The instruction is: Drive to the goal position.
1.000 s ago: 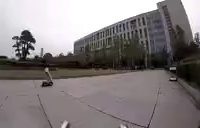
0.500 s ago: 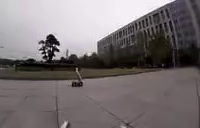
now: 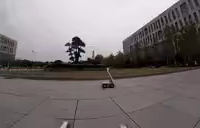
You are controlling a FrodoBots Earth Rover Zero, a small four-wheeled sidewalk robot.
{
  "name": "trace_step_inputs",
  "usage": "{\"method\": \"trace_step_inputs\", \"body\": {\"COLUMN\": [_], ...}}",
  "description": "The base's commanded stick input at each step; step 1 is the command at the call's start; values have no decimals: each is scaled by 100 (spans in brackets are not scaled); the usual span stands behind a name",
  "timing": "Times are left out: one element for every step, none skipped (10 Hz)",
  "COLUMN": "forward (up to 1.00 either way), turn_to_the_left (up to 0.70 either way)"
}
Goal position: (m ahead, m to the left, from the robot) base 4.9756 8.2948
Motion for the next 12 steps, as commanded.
{"method": "trace_step_inputs", "body": {"forward": [70,70,70,70,70,70,70,70,70,70,70,70], "turn_to_the_left": [35,35,35,35,35,35,35,35,35,35,35,35]}}
